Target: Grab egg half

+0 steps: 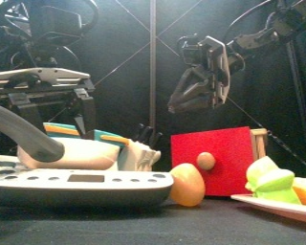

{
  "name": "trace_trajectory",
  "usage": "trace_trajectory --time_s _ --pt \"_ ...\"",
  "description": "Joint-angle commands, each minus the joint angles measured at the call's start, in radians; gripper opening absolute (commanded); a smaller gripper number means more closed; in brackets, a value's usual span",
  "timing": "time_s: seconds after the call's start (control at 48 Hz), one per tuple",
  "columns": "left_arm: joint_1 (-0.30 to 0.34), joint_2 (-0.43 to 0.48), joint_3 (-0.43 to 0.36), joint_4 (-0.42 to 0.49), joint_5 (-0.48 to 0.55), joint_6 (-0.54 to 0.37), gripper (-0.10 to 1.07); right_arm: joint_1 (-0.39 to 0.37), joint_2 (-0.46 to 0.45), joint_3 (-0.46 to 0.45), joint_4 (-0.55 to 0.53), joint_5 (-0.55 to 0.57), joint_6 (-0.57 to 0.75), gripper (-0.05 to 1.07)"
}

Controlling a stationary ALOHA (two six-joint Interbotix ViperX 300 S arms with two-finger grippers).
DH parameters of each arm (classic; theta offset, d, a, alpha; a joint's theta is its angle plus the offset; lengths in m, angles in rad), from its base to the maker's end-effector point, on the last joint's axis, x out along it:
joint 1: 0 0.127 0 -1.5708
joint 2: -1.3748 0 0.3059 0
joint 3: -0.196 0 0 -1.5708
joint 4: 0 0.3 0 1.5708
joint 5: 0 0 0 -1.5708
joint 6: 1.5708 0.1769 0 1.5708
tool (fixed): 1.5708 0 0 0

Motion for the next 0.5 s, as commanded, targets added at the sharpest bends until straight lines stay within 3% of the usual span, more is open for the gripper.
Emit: trace_trajectory --time_s 0.0,0.479 --pt "0.0 0.011 -0.034 0.046 -0.002 -0.002 0.93 -0.005 -0.021 -0.008 0.005 -0.003 0.002 0.62" --pt "0.0 0.028 -0.057 0.061 -0.023 0.002 0.92 -0.003 -0.014 0.009 0.025 -0.003 0.002 0.62"
